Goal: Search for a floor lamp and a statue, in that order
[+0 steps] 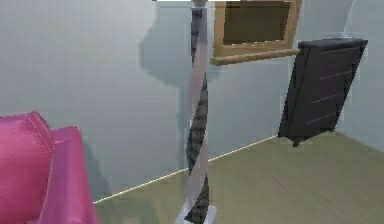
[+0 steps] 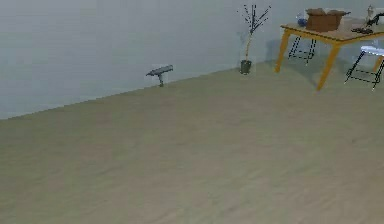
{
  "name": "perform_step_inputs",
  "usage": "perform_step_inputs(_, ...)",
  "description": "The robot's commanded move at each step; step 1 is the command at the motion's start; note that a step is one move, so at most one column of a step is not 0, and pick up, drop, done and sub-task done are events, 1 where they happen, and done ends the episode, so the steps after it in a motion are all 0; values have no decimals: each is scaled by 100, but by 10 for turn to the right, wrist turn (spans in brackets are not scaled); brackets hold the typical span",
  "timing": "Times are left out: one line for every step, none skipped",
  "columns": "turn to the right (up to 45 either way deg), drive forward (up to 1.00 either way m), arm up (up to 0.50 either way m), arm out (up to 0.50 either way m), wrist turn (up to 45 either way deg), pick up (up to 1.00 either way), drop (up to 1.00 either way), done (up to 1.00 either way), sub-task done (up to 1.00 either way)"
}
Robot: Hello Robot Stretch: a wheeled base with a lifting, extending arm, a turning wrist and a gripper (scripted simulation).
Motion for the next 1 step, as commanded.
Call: perform_step_inputs(450,0,0,0,0,0,0,0,0)
